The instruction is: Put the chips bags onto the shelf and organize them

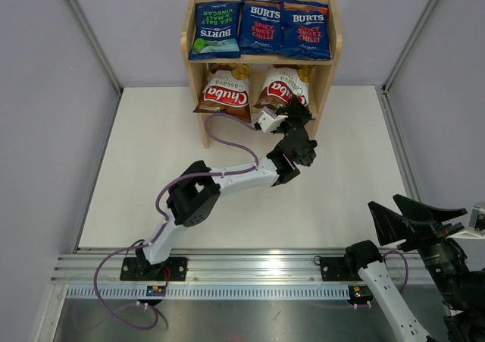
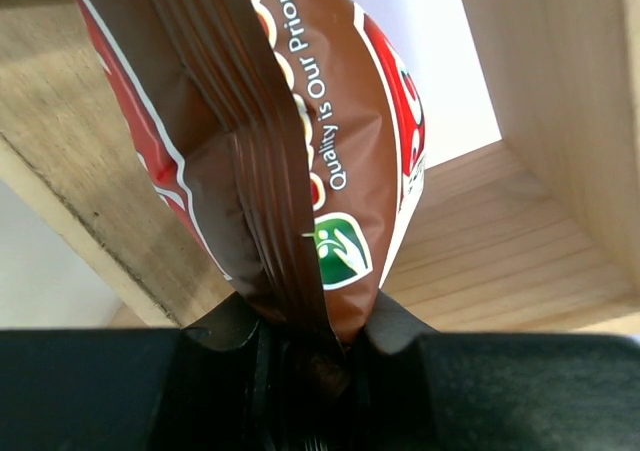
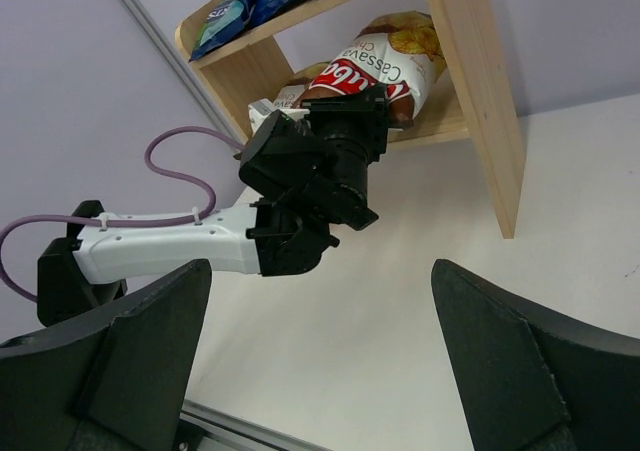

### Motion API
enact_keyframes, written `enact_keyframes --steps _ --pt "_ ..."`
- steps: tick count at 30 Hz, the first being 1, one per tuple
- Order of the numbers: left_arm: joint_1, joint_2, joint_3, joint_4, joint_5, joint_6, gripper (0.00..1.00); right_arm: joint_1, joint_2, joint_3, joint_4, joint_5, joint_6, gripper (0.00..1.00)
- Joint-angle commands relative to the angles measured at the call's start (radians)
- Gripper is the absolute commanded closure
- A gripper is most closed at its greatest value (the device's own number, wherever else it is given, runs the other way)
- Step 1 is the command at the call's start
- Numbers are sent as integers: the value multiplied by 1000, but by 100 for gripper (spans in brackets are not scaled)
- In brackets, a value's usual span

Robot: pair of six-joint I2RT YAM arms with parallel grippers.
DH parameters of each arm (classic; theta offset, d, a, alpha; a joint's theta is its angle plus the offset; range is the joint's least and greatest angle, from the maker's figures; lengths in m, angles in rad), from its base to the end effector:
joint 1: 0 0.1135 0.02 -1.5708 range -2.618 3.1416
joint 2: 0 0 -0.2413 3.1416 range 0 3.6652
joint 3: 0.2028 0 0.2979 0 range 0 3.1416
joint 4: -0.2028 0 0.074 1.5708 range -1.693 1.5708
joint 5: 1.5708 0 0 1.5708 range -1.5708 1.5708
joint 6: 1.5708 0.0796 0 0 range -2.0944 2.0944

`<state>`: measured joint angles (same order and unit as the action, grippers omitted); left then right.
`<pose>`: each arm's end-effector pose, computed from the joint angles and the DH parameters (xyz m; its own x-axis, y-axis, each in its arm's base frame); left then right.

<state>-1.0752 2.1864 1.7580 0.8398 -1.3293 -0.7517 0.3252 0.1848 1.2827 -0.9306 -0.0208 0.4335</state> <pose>0.3224 -0.4338 0.2811 0.2843 -0.8693 -0.4044 -0.0256 0.4148 -0.9096 0.0125 0.0060 0.4705 0.0009 0.4435 -0.8963 -0.3738 0.8315 0.4111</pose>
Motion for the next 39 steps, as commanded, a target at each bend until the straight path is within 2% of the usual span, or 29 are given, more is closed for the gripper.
enact_keyframes --steps 1,10,17,21,23,30,32,33,34,39 --pt "-2 47 119 67 -15 45 85 2 -16 21 -11 -21 -18 1" --pt "20 140 209 -54 76 -18 82 0 -28 -3 -7 -37 -7 1" --pt "26 168 239 -94 146 -35 65 0 -36 -25 -1 -30 -9 1" --pt "24 139 172 -111 186 -90 46 0 -39 -28 -1 -30 -7 0" --pt "24 125 150 -116 203 -106 42 0 -39 -29 -1 -33 -6 1" --pt "24 58 29 -105 229 -132 42 0 -45 -29 -1 -41 7 1" --pt "38 42 0 -102 263 -130 44 2 -48 -31 1 -45 10 1" --pt "44 38 -9 -102 298 -133 51 2 -48 -31 1 -45 11 1" --pt "50 23 -21 -103 321 -149 52 0 -50 -31 3 -48 11 1" --pt "80 9 -49 -133 412 -169 50 0 -51 -39 12 -50 14 0"
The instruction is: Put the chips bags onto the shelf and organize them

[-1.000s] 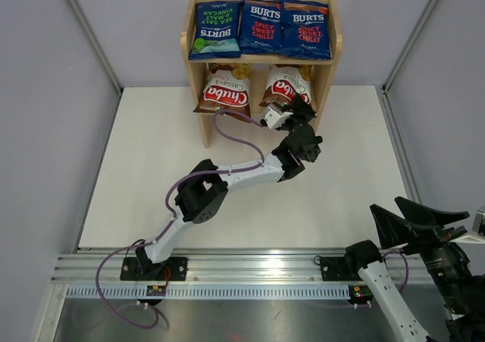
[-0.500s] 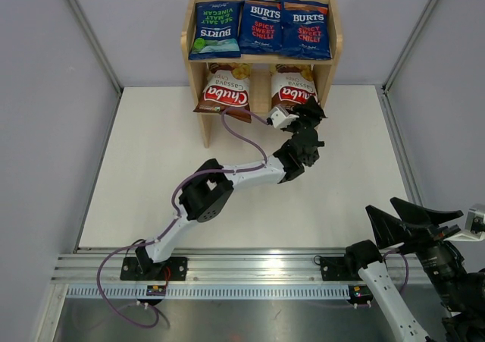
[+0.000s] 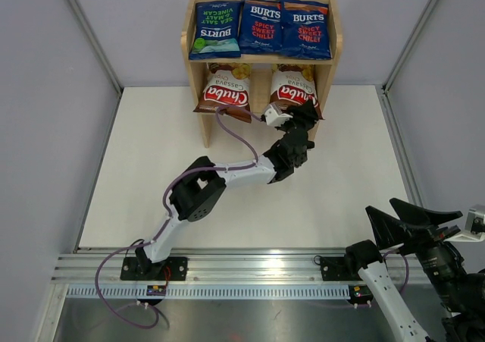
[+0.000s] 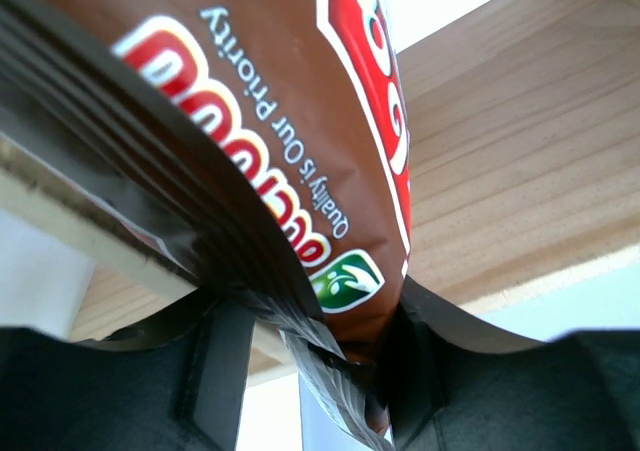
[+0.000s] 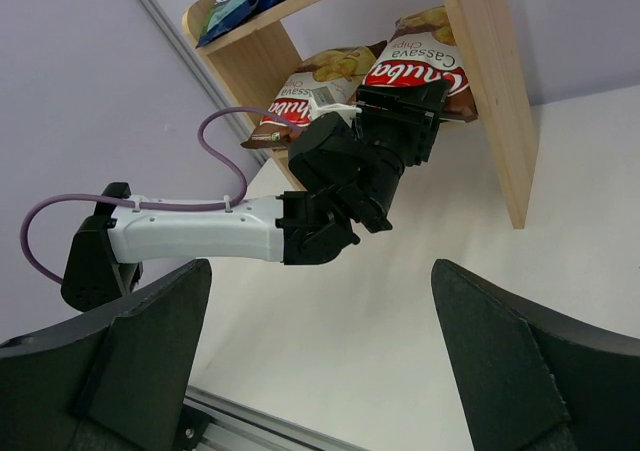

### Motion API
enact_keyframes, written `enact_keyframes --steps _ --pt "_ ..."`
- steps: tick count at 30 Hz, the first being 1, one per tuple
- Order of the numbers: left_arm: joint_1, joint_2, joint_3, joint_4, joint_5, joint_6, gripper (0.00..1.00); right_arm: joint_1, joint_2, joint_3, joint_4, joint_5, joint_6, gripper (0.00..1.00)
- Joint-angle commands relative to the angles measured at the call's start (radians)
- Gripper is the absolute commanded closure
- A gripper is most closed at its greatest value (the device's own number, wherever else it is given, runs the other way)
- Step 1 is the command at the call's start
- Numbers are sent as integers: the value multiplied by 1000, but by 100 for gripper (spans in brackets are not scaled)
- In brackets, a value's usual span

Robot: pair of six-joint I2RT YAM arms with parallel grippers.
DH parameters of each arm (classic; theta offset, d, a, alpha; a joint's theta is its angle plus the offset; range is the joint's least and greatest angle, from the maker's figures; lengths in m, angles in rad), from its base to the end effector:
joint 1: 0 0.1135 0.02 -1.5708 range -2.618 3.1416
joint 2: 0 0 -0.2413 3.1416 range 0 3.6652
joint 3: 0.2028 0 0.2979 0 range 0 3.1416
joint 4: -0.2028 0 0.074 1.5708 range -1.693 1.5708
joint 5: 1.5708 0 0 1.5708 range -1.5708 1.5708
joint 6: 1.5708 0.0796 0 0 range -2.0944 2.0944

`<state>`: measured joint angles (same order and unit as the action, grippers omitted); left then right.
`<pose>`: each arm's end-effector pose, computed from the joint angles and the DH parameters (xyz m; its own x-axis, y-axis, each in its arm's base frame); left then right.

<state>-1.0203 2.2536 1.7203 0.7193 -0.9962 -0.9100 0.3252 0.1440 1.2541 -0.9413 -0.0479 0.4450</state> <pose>0.3547 -0.4502 0.2257 0.0344 -0.8763 -0.4806 0.0958 0.4816 -0.8712 0.0068 0.0063 0.4620 -0.0129 0.4494 -0.8932 -0.3969 0.8176 0.4171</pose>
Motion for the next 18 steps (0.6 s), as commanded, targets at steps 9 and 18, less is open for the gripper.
enact_keyframes --steps 9,18 --pt "54 -74 -14 -37 163 -24 44 2 -11 -24 27 -33 14 1" --pt "48 -172 -145 -86 131 -81 17 2 -4 -30 33 -47 26 0"
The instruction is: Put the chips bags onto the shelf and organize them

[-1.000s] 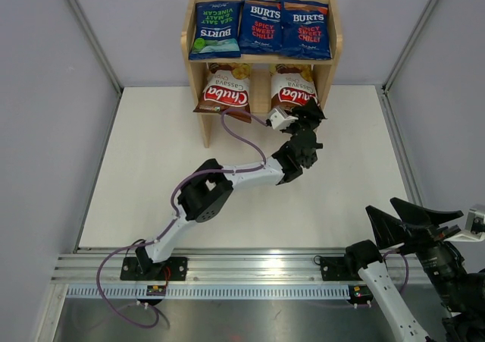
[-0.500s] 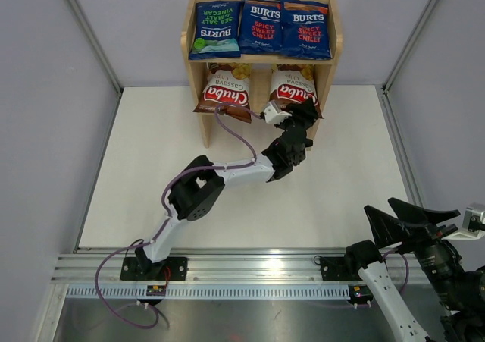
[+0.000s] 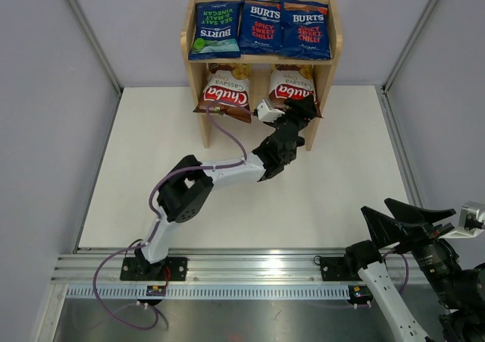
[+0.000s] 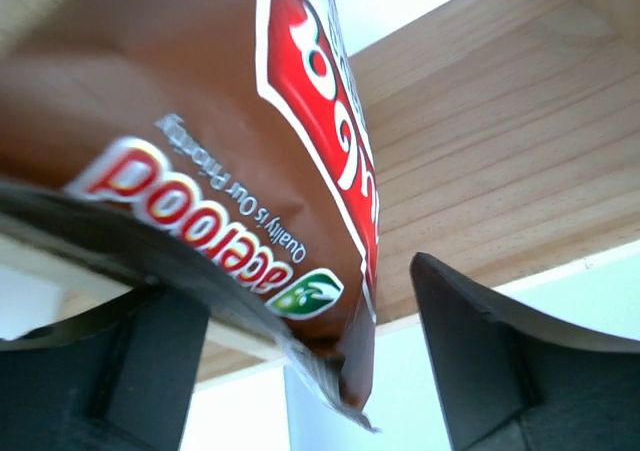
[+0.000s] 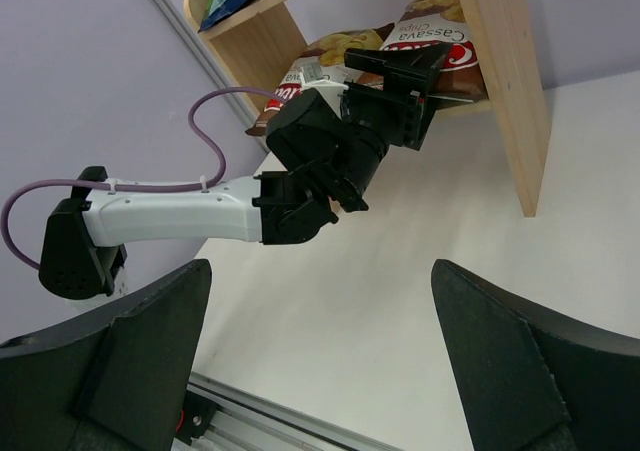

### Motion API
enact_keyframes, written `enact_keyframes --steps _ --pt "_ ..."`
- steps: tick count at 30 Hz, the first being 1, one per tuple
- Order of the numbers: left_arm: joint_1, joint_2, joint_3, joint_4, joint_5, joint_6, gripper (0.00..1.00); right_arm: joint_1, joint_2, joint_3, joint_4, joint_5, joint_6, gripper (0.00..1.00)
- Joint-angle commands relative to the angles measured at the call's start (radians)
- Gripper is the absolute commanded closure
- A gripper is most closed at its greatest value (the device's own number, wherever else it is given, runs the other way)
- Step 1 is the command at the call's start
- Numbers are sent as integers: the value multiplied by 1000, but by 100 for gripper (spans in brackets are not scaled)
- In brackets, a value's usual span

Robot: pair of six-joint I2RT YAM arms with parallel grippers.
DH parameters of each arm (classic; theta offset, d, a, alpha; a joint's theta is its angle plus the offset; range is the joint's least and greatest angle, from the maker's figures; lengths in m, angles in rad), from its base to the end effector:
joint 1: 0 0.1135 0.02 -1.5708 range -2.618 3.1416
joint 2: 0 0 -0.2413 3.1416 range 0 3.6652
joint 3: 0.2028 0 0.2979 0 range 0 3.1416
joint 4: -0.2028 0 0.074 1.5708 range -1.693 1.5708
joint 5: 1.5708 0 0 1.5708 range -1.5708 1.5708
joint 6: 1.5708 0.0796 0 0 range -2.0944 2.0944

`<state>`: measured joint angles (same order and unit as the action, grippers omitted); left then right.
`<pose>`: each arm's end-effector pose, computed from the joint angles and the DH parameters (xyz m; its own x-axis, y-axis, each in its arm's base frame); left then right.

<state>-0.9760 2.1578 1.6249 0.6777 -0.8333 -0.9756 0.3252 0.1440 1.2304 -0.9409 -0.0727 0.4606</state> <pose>0.3635 -0.4322 0.2362 -0.0760 -0.8813 -0.4664 0.1491 0.4524 -0.8793 0.0131 0.0105 0.4565 -0.0488 0.4514 -0.8910 -0.4075 0.8054 0.4304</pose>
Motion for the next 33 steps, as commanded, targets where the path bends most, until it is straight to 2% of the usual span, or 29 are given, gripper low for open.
enact_keyframes --steps 1,3,9,17,22,25,26,28,31,32,33 --pt "-4 -94 -63 -41 -45 -9 13 0 2 -8 36 -33 12 1" --pt "-6 -113 -97 -44 -53 -9 1 2 8 -17 40 -48 15 0" --pt "-16 -213 -229 -95 -72 -66 1 2 26 -40 57 -79 20 0" --pt "-87 -392 -448 -75 -102 -23 1 0 140 -77 88 -125 -28 1" --pt "-133 -571 -554 -188 -142 113 1 2 207 -135 120 -41 -77 1" --pt "-141 -680 -528 -399 -127 201 1 0 226 -170 149 -16 -85 1" --pt "-141 -702 -514 -597 -136 180 1 2 230 -186 154 -7 -86 0" --pt "-138 -769 -502 -808 -141 202 1 2 238 -203 166 37 -103 1" --pt "-125 -834 -501 -973 -104 300 1 0 250 -226 177 120 -141 1" --pt "-116 -864 -488 -1098 -57 314 1 0 256 -236 177 145 -152 1" --pt "-87 -877 -482 -1151 -20 328 1 2 264 -239 182 187 -166 1"
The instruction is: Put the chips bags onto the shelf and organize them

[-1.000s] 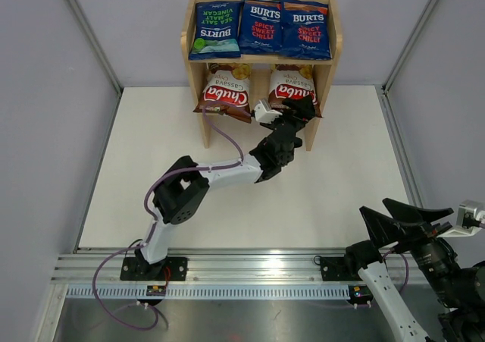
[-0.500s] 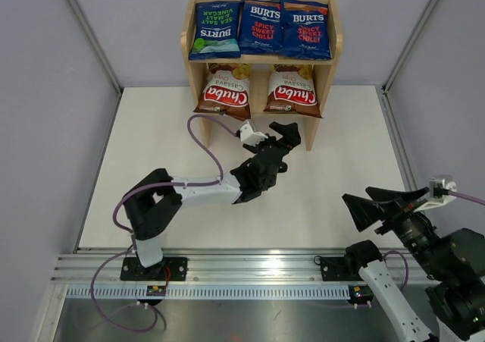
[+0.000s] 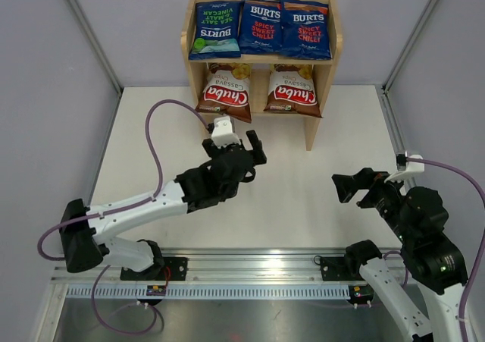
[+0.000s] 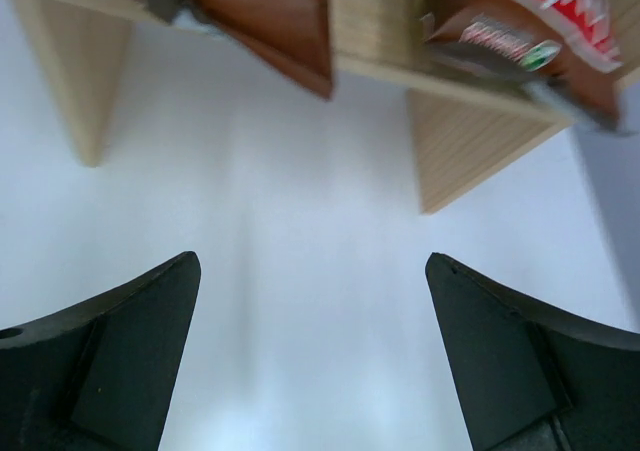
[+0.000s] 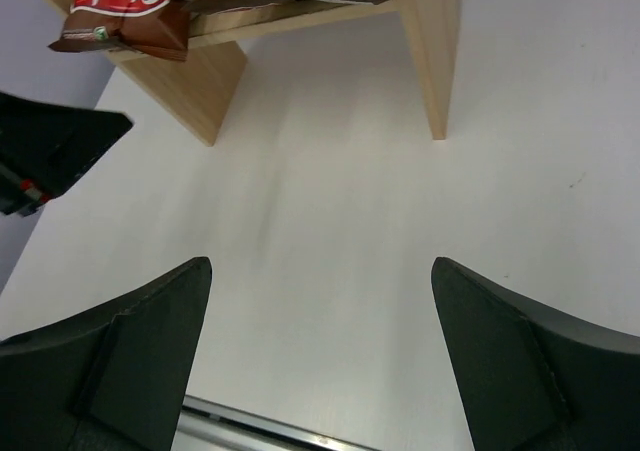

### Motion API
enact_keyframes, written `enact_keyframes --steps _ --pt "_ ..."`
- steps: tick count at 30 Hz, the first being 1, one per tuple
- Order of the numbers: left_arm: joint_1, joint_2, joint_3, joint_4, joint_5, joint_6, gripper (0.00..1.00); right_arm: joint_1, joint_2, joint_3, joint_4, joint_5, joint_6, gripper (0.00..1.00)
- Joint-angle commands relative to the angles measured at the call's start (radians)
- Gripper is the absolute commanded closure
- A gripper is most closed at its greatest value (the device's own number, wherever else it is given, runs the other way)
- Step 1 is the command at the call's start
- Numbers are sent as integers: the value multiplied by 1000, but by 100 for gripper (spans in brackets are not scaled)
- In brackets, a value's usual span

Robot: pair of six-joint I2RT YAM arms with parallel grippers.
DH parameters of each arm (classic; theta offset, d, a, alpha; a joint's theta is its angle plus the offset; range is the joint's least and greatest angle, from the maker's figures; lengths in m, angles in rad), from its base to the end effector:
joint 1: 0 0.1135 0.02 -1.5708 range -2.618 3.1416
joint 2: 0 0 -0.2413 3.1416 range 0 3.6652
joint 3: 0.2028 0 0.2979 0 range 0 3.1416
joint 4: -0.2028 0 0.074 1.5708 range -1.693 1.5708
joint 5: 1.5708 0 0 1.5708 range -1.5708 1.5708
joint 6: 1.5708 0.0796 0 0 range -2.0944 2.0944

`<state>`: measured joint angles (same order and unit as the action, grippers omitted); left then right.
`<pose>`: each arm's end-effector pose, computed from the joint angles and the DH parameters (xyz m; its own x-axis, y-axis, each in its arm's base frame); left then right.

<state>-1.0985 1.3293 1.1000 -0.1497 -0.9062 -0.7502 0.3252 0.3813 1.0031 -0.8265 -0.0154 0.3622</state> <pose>0.2261 -0.3049 0.2944 -0.2708 -0.3943 -0.8782 0.0437 0.9063 -0.4203 0.1405 0.0487 0.3908 -0.2984 0.2733 -0.9145 -0.2438 0.9045 0.3499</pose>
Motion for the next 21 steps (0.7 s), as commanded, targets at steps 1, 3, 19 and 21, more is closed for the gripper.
enact_keyframes --steps 1,3,19,21 --pt "52 -62 46 -418 116 120 1 0 30 -17 67 147 -92 1" --pt "115 -114 43 -494 168 141 1 0 44 -21 73 199 -115 1" --pt "845 -810 -314 -444 604 574 1 2 53 -20 10 319 -134 0" --pt "855 -893 -342 -421 628 584 1 0 33 -14 -12 315 -143 1"
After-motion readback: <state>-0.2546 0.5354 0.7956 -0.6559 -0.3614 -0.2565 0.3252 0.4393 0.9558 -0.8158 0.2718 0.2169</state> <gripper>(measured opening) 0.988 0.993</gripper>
